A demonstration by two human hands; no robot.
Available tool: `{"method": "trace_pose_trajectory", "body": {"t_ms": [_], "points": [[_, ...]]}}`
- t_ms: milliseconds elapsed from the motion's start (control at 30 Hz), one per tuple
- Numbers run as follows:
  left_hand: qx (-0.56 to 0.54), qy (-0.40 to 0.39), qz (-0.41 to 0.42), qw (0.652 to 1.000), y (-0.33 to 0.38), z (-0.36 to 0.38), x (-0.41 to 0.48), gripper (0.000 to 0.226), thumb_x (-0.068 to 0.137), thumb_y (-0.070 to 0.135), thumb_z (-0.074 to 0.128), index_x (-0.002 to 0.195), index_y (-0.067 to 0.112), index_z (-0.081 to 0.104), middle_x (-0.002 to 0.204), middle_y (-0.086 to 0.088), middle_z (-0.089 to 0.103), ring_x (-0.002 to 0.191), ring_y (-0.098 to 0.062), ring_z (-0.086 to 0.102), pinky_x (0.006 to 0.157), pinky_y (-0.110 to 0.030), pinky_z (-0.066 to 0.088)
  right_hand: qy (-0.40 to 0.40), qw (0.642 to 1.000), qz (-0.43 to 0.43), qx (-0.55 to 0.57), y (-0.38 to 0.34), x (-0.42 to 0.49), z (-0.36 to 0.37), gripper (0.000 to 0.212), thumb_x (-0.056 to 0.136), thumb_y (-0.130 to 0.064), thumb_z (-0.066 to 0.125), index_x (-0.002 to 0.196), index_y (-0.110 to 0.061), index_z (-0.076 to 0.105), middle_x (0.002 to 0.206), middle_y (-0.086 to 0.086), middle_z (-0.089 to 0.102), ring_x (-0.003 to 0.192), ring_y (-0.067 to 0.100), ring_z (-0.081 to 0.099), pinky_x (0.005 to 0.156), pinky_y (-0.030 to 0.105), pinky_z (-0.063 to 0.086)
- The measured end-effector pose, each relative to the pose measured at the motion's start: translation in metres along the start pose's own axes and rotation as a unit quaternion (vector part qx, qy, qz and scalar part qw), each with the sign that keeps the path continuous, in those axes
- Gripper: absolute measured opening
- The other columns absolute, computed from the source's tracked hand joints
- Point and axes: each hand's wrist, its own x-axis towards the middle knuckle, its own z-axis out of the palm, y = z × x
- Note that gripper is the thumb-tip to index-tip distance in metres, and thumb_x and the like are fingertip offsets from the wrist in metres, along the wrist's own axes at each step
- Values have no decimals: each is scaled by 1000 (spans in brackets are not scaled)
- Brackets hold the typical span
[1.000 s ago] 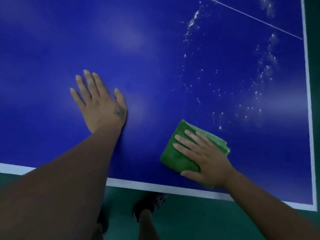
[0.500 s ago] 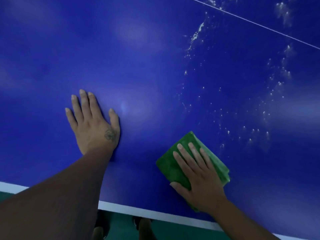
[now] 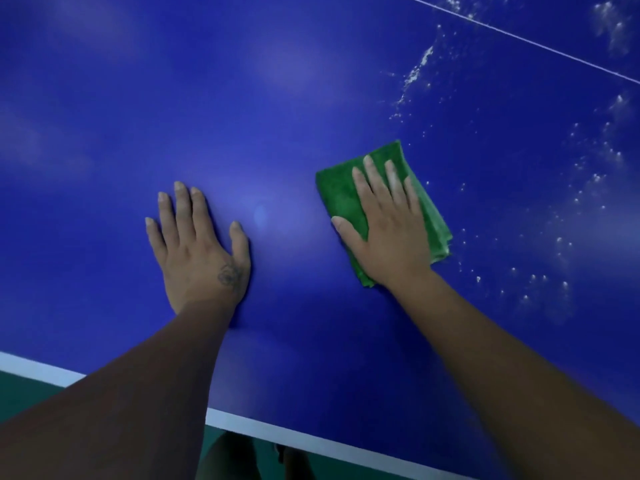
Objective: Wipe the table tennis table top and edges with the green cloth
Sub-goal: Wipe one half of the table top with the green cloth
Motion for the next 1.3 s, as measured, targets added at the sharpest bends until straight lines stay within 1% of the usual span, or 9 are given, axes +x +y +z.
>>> {"method": "trace_pose_trajectory", "body": {"t_ms": [233, 433, 600, 733, 900, 967, 1100, 1233, 1300], "points": [[1, -10, -9, 1000, 3, -4, 1, 73, 109, 47, 30, 169, 5, 30, 179, -11, 22, 167, -32, 12, 135, -56, 7, -7, 995, -75, 61, -52, -87, 10, 79, 110, -63, 43, 173, -19, 26, 182, -1, 15, 169, 29, 9, 134, 57, 17], [0, -10, -8, 1000, 3, -6, 2, 69, 109, 39, 35, 168, 3, 32, 178, -12, 24, 167, -33, 15, 134, -58, 10, -20, 987, -153, 51, -34, -4, 0, 77, 108, -64, 46, 171, -23, 31, 181, -4, 19, 169, 24, 11, 135, 54, 16], [8, -13, -7, 1000, 2, -4, 2, 70, 109, 41, 35, 168, 3, 31, 178, -12, 24, 167, -33, 13, 134, -58, 10, 4, 1000, -4, 21, -34, 103, -8, 80, 109, -68, 34, 173, -22, 24, 182, -2, 13, 169, 26, 8, 136, 49, 6], [7, -12, -6, 1000, 2, -4, 3, 69, 110, 41, 35, 168, 3, 31, 178, -12, 24, 167, -33, 13, 134, -58, 11, 8, 991, 133, 23, -74, 132, -4, 84, 109, -67, 27, 174, -14, 18, 183, 5, 7, 169, 31, 3, 135, 53, 3], [-13, -18, -2, 1000, 5, -12, 6, 67, 107, 36, 44, 162, -2, 39, 173, -19, 33, 164, -40, 22, 133, -61, 16, -2, 999, 22, 27, -50, 133, -10, 83, 108, -69, 33, 173, -19, 23, 183, 0, 11, 169, 28, 7, 136, 51, 5], [-44, -17, 9, 999, 1, -14, 18, 64, 104, 36, 50, 154, -4, 49, 166, -24, 41, 158, -45, 32, 129, -62, 24, -4, 999, 19, 26, -29, 144, -10, 82, 108, -70, 34, 173, -22, 23, 183, -2, 11, 169, 26, 7, 136, 50, 6], [-87, -35, 49, 994, 14, -16, 74, 60, 102, 35, 52, 149, -3, 53, 163, -24, 44, 154, -46, 38, 128, -60, 28, 4, 992, 122, 29, -8, 176, -15, 83, 108, -69, 34, 174, -20, 21, 183, -1, 9, 169, 26, 3, 137, 48, 1], [-99, -52, 81, 990, 70, 9, 133, 58, 109, 28, 54, 158, -3, 45, 171, -21, 35, 163, -42, 23, 134, -56, 12, 5, 970, 242, 27, -19, 201, -14, 84, 109, -68, 29, 175, -18, 13, 183, 2, 2, 169, 28, -2, 136, 51, -1], [-91, -48, 69, 992, 96, 21, 147, 60, 110, 30, 52, 162, 1, 41, 175, -17, 29, 166, -38, 17, 135, -54, 7, 9, 965, 262, 19, -30, 202, -10, 83, 110, -67, 26, 175, -17, 10, 183, 3, -1, 169, 29, -4, 136, 52, -2]]}}
